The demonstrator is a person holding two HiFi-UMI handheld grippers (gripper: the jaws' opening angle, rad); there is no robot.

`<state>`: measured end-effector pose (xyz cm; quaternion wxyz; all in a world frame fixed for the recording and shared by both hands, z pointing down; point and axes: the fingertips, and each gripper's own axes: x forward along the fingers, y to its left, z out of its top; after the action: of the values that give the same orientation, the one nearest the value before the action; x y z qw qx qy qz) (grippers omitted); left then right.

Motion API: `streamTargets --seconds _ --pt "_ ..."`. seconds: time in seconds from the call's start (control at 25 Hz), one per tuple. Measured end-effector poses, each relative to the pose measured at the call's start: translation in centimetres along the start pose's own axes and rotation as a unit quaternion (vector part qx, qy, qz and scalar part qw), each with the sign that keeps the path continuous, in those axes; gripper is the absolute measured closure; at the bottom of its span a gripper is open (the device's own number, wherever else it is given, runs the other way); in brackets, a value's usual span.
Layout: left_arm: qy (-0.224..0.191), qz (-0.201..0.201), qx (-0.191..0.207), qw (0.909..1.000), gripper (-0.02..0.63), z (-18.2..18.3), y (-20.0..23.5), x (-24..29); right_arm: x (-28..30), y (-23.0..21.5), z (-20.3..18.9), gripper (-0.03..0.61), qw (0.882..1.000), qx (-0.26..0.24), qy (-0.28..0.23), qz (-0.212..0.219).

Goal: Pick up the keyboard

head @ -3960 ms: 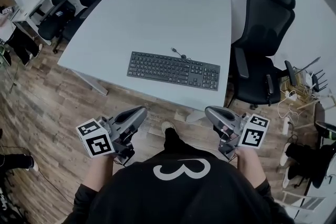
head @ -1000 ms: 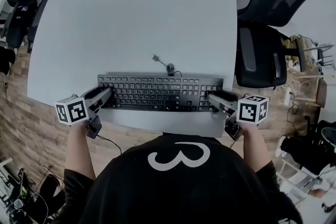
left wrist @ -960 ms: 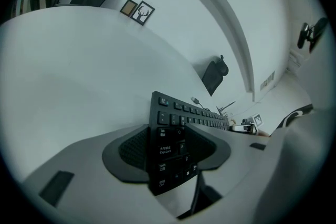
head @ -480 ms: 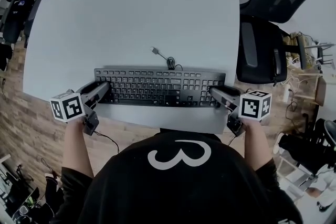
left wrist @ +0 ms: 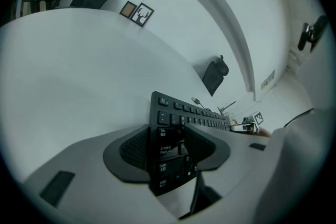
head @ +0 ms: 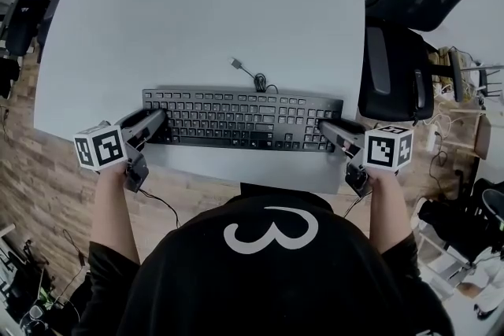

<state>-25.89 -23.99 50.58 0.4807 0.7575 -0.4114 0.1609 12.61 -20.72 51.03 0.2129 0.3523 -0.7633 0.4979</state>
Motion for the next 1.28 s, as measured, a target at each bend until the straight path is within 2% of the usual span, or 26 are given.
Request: streamTargets --seconds 0.28,0.68,1.0,1.28 --pt "-0.004 0.001 -0.007 1.0000 0.407 0.0 -0.1 0.2 0.2 -0.2 0.2 0.397 1.000 -0.006 -0.007 0.009" --pt "-0.027 0.001 0.004 0.9996 0.405 -0.1 -0.5 -0.1 -0.1 -0.2 0.7 0.399 0.998 -0.030 -0.055 0.010" --pt "-0.087 -0.010 0.042 0.9953 0.405 0.2 -0.5 -0.6 -0.5 0.4 1.1 0.397 0.991 -0.078 -0.104 0.007" --pt "-0.125 -0.023 0.057 0.9903 0.405 0.0 -0.5 -0.8 -0.9 0.9 1.4 0.396 0.983 -0.115 -0.143 -0.006"
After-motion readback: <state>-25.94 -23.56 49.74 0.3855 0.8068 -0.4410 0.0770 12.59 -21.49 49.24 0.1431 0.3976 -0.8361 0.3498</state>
